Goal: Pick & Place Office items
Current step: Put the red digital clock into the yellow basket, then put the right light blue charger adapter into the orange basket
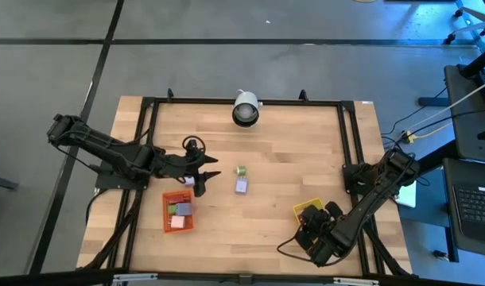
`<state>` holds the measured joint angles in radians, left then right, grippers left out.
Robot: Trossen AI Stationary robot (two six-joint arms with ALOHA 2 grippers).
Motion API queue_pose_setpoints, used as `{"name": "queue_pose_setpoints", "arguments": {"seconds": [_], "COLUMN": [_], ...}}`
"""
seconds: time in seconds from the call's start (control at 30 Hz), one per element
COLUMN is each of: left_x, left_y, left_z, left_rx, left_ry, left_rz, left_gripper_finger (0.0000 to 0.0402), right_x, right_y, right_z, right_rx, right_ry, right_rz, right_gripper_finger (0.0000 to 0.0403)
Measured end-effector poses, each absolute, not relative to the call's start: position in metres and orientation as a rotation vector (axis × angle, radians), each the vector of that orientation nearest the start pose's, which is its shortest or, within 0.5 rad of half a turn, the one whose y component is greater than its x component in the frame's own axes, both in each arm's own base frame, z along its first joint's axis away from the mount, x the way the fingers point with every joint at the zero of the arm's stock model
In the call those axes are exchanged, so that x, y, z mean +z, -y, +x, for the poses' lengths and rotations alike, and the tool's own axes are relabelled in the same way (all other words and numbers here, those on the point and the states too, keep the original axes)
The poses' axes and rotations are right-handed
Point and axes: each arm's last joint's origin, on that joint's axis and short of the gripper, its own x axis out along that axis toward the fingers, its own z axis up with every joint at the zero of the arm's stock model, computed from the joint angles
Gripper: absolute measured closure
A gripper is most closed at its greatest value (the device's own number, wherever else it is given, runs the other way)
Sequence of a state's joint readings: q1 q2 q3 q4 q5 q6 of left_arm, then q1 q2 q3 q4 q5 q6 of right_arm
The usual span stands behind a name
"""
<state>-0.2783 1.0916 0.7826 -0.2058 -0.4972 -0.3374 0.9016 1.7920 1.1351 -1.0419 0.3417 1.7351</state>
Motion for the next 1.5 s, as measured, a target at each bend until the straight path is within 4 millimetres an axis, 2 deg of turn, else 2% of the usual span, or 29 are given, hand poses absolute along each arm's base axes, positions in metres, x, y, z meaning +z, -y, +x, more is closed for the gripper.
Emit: {"name": "queue_pose_setpoints", "arguments": {"seconds": [0.23,0.57,1.0,1.17,1.5], "left_x": [0.274,0.274,0.272,0.271,0.267], "left_y": [0.051,0.051,0.049,0.045,0.035], "left_z": [0.226,0.226,0.225,0.226,0.225], "left_rx": [0.27,0.267,0.256,0.265,0.312], "left_ry": [-0.441,-0.448,-0.476,-0.488,-0.528], "left_rz": [-0.131,-0.116,-0.119,-0.121,-0.106], "left_gripper_finger": [0.0205,0.0205,0.0205,0.0205,0.0205], "right_x": [0.155,0.16,0.179,0.188,0.225], "right_y": [-0.22,-0.219,-0.224,-0.224,-0.22], "right_z": [0.183,0.179,0.185,0.186,0.198], "right_rx": [-0.81,-0.804,-0.699,-0.716,-0.777], "right_ry": [-1.164,-1.146,-1.128,-1.124,-1.018], "right_rz": [0.434,0.446,0.445,0.426,0.356], "right_gripper_finger": [0.0236,0.0168,0.0161,0.016,0.016]}}
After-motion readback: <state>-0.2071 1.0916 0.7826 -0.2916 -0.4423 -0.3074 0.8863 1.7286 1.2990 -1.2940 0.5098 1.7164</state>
